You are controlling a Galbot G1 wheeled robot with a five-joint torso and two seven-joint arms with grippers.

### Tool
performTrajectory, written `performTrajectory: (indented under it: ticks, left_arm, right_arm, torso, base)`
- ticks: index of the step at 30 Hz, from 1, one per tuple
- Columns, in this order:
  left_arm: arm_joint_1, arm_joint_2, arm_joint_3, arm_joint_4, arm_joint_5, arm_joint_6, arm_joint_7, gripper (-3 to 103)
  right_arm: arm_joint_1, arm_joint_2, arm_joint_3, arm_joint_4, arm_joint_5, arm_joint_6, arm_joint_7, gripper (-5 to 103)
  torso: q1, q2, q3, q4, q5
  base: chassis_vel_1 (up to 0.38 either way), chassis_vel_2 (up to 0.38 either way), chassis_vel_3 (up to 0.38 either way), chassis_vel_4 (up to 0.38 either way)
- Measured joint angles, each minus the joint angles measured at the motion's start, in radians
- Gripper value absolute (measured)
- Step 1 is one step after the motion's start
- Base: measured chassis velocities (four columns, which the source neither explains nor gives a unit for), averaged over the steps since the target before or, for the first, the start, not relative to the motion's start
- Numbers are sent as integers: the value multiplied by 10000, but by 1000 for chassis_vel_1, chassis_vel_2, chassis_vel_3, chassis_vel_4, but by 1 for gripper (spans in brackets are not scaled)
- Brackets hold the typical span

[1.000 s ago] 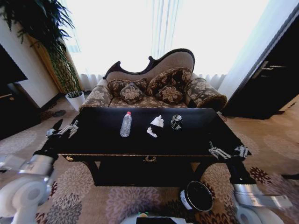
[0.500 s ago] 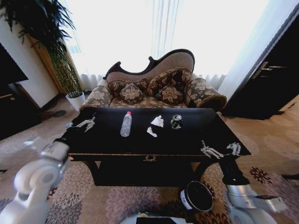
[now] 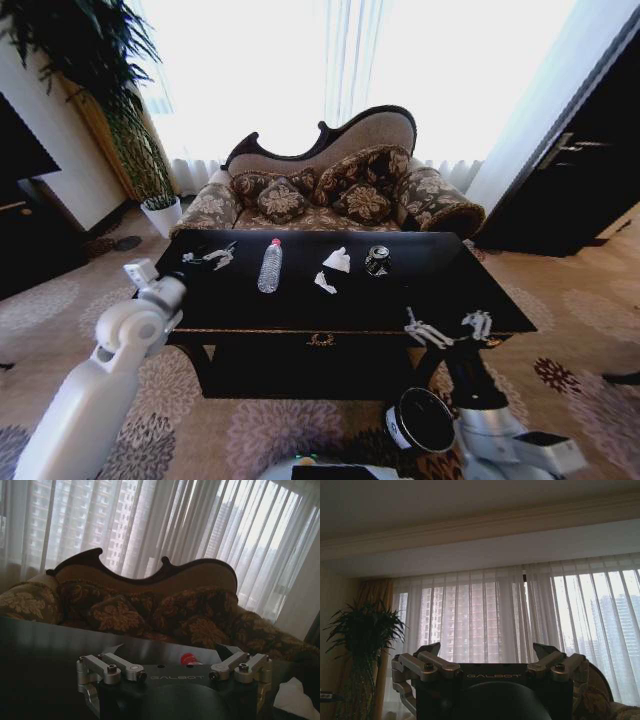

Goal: Move to the front of the table and place the trash on the table into the trash bin.

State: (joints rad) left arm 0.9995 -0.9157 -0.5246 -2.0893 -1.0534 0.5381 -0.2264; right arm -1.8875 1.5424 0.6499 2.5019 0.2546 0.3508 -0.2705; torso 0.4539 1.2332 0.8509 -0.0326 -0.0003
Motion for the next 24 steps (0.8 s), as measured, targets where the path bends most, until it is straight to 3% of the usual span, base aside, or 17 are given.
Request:
performTrajectory:
  ticks: [6, 12, 17, 21, 24]
  left_arm:
    - [-441, 72, 883, 132, 675, 351, -345, 100]
    - [-802, 116, 1567, -63, 2301, 344, -384, 100]
    - [-820, 112, 1796, -544, 3593, 669, -609, 100]
    - [-819, 219, 2012, -633, 4726, 765, -551, 100]
    - [-1285, 429, 2299, -351, 4779, 701, -179, 100]
  right_arm:
    - [1, 121, -417, 0, -384, -2, -36, 100]
    - [27, 92, -489, -110, -485, 32, -119, 100]
    - [58, 55, -486, -265, -533, 120, -190, 100]
    - [116, 18, -545, -337, -569, 126, -246, 100]
    - [143, -24, -695, -411, -671, 128, -266, 100]
  torso:
    - [0, -1, 0, 0, 1]
    - [0, 0, 0, 1, 2]
    - [0, 0, 0, 0, 3]
    - [-1, 0, -1, 3, 2]
    - [-1, 0, -1, 3, 1]
  base:
    - [0, 0, 0, 0]
    - [0, 0, 0, 0]
    - [0, 0, 0, 0]
    - [0, 0, 0, 0]
    - [0, 0, 0, 0]
